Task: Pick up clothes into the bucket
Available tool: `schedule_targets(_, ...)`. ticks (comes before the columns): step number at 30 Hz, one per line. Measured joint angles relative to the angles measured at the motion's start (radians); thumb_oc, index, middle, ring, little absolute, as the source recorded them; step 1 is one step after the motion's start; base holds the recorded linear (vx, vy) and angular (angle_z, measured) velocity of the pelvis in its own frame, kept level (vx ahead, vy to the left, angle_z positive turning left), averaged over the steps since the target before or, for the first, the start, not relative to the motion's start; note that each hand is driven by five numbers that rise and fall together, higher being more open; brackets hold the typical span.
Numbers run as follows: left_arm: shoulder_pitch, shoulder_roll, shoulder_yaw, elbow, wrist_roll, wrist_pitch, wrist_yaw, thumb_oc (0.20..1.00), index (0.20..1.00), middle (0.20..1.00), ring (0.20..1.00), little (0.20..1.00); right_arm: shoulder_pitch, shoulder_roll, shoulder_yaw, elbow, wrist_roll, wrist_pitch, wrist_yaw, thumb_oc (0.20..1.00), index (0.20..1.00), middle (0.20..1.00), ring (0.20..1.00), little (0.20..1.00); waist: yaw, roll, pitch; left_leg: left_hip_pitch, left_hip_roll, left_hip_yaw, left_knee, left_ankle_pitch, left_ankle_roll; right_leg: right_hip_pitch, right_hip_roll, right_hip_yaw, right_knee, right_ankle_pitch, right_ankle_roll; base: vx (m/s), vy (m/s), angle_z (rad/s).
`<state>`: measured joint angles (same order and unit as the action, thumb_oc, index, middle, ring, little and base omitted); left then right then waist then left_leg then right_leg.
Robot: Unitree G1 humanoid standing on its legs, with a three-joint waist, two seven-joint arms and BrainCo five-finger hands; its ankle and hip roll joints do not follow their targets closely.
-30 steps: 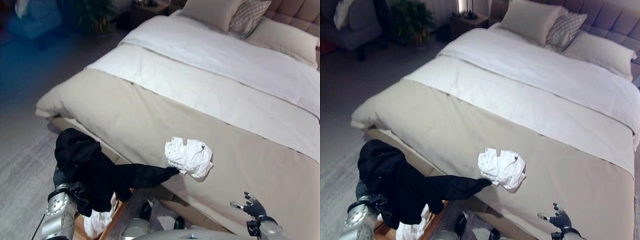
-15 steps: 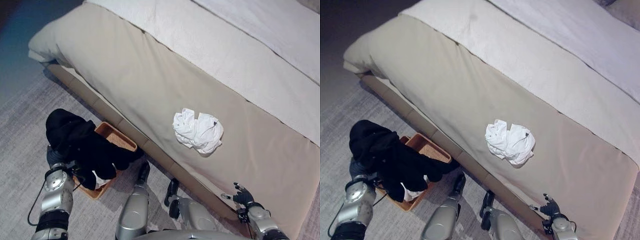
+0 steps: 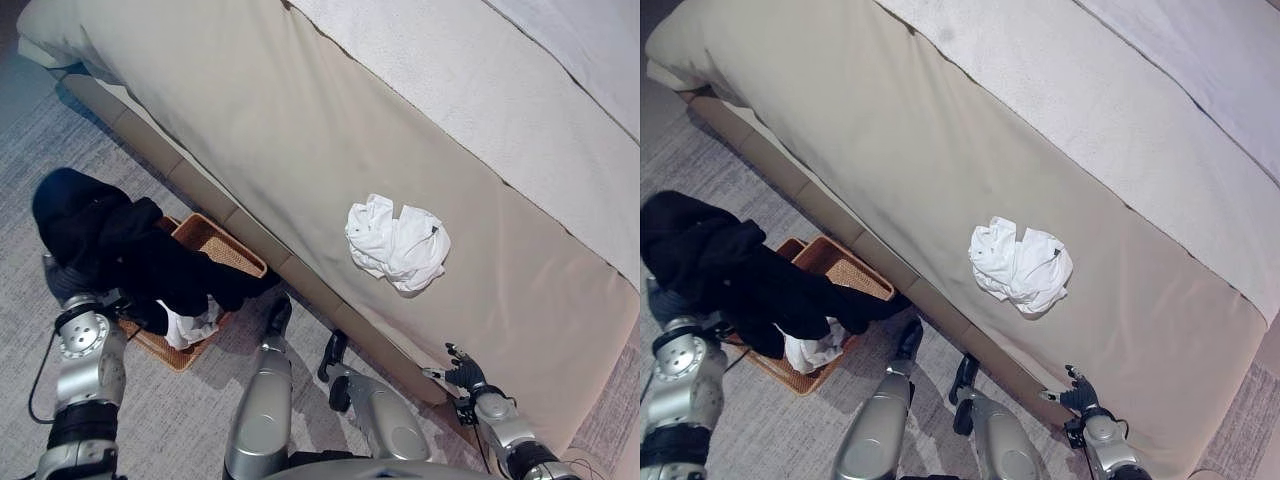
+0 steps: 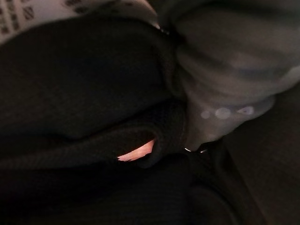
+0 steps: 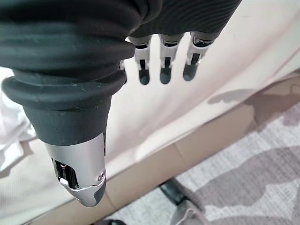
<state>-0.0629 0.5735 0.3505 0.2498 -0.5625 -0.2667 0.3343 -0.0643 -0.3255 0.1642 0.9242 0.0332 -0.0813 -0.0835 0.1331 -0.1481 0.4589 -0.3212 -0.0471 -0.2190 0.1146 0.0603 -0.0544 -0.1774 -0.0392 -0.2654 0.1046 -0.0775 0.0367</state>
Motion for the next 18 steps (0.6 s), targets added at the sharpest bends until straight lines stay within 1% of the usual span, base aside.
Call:
schedule_targets(2, 0.007, 0.038, 0.024, -0.048, -0.003, -0.004, -0.003, 0.2, 0.2, 0.2, 0.2, 0.2, 0.001, 0.0, -0.002, 0.004, 0.0, 0.0, 0.001, 1.0, 1.0, 1.0, 1.0, 1.0, 0.007, 0.005, 0.002, 0.008, 0.0, 0.0, 0.0, 0.0, 0.0, 0.007, -0.001, 0.0, 0.0, 0.0, 0.0, 0.0, 0.0, 0.0)
schedule_targets(3, 0.008, 0.06, 0.036, -0.072, -0.004, -0.015, -0.008, 0.2, 0.2, 0.2, 0.2, 0.2, 0.003, 0.0, -0.003, 0.017, 0.0, 0.0, 0.001, 1.0, 1.0, 1.0, 1.0, 1.0, 0.014, 0.014, 0.002, 0.017, -0.002, -0.001, 0.0, -0.001, -0.001, 0.019, -0.002, 0.0, 0.0, 0.0, 0.0, 0.0, 0.0, 0.0)
schedule_targets(5, 0.012, 0.076, 0.055, -0.136, -0.01, -0.021, -0.016, 0.2, 0.2, 0.2, 0.2, 0.2, 0.004, -0.001, -0.01, 0.031, -0.002, 0.0, 0.003, 1.0, 1.0, 1.0, 1.0, 1.0, 0.021, 0.024, 0.002, 0.027, -0.003, 0.0, -0.003, -0.002, -0.003, 0.025, -0.004, 0.001, 0.001, 0.0, 0.0, 0.0, 0.0, 0.0)
schedule_targets(6, 0.014, 0.075, 0.065, -0.158, -0.009, -0.029, -0.021, 0.2, 0.2, 0.2, 0.2, 0.2, 0.004, -0.001, -0.015, 0.043, -0.003, 0.0, 0.003, 1.0, 1.0, 1.0, 1.0, 1.0, 0.022, 0.03, 0.002, 0.032, -0.003, 0.0, -0.004, -0.004, -0.005, 0.029, -0.004, 0.001, 0.001, 0.0, 0.0, 0.0, 0.0, 0.0)
schedule_targets(7, 0.012, 0.075, 0.07, -0.177, -0.01, -0.051, -0.023, 0.2, 0.2, 0.2, 0.2, 0.2, 0.011, -0.002, -0.02, 0.055, -0.004, 0.0, 0.004, 1.0, 1.0, 1.0, 1.0, 1.0, 0.024, 0.05, -0.004, 0.035, -0.007, -0.001, -0.004, -0.006, -0.008, 0.033, -0.008, 0.001, 0.002, 0.0, 0.0, 0.0, 0.0, 0.0)
schedule_targets(11, 0.022, 0.075, 0.075, -0.22, -0.009, -0.064, -0.03, 0.2, 0.2, 0.2, 0.2, 0.2, 0.014, -0.007, -0.038, 0.082, -0.004, 0.001, 0.011, 1.0, 1.0, 1.0, 1.0, 1.0, 0.024, 0.099, -0.027, 0.049, -0.011, -0.003, -0.02, -0.007, -0.01, 0.037, -0.015, 0.003, 0.009, 0.0, 0.0, 0.0, 0.0, 0.0)
schedule_targets(13, 0.024, 0.076, 0.081, -0.243, -0.004, -0.069, -0.032, 0.2, 0.2, 0.2, 0.2, 0.2, 0.017, -0.009, -0.04, 0.083, -0.005, 0.001, 0.013, 1.0, 1.0, 1.0, 1.0, 1.0, 0.023, 0.112, -0.037, 0.05, -0.013, -0.003, -0.023, -0.005, -0.007, 0.037, -0.017, 0.003, 0.01, 0.0, 0.0, 0.0, 0.0, 0.0)
schedule_targets(15, 0.024, 0.077, 0.117, -0.277, 0.002, -0.073, -0.033, 0.2, 0.2, 0.2, 0.2, 0.2, 0.018, -0.009, -0.044, 0.085, -0.005, 0.001, 0.016, 1.0, 1.0, 1.0, 1.0, 1.0, 0.022, 0.125, -0.045, 0.053, -0.013, -0.003, -0.026, -0.001, -0.003, 0.037, -0.017, 0.003, 0.011, 0.0, 0.0, 0.0, 0.0, 0.0)
schedule_targets(16, 0.025, 0.076, 0.141, -0.286, 0.003, -0.076, -0.033, 0.2, 0.2, 0.2, 0.2, 0.2, 0.022, -0.009, -0.047, 0.089, -0.005, 0.001, 0.018, 1.0, 1.0, 1.0, 1.0, 1.0, 0.021, 0.134, -0.057, 0.055, -0.013, -0.002, -0.028, 0.001, -0.001, 0.038, -0.017, 0.003, 0.011, 0.0, 0.0, 0.0, 0.0, 0.0)
schedule_targets(18, 0.028, 0.077, 0.152, -0.292, 0.004, -0.078, -0.034, 0.2, 0.2, 0.2, 0.2, 0.2, 0.026, -0.012, -0.053, 0.11, -0.005, 0.001, 0.023, 1.0, 1.0, 1.0, 1.0, 1.0, 0.021, 0.144, -0.077, 0.057, -0.013, -0.002, -0.029, 0.005, 0.001, 0.04, -0.018, 0.003, 0.011, -0.001, 0.0, -0.02, -0.007, 0.0)
